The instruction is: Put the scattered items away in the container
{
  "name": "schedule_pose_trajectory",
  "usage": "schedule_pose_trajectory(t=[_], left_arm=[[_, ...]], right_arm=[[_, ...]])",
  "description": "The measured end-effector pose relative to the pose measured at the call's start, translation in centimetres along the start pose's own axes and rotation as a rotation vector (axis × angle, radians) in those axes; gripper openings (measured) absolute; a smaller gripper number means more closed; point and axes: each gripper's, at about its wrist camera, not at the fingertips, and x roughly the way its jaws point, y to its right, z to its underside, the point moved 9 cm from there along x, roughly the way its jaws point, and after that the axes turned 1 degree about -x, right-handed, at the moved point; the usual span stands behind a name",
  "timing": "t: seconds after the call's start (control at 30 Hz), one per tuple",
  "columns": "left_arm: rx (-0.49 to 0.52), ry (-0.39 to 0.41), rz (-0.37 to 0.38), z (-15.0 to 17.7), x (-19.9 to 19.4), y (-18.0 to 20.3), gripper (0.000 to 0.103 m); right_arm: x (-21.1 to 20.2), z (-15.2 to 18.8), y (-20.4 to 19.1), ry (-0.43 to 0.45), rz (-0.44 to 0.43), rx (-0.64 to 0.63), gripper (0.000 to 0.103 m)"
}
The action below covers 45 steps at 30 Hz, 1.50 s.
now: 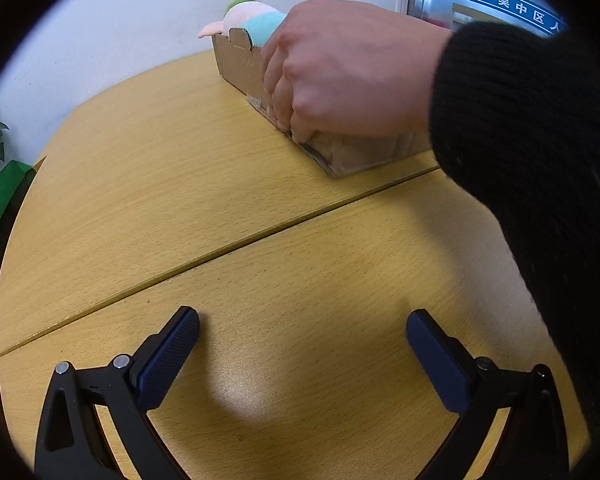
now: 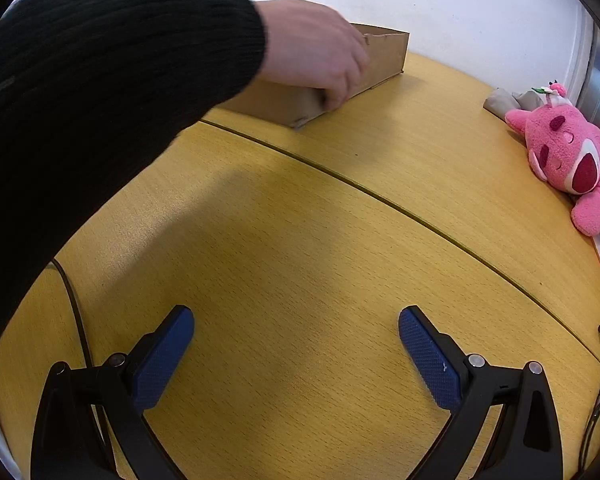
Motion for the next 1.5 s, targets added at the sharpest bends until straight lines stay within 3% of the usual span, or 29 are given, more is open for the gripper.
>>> schedule_pose_trajectory(t=[1.5], left_arm=[[-0.004, 0.001, -0.002, 0.02, -0.02, 0.45, 0.103]], right_arm=[[0.12, -0.09, 0.27, -0.003, 0.004, 0.008, 0.103]])
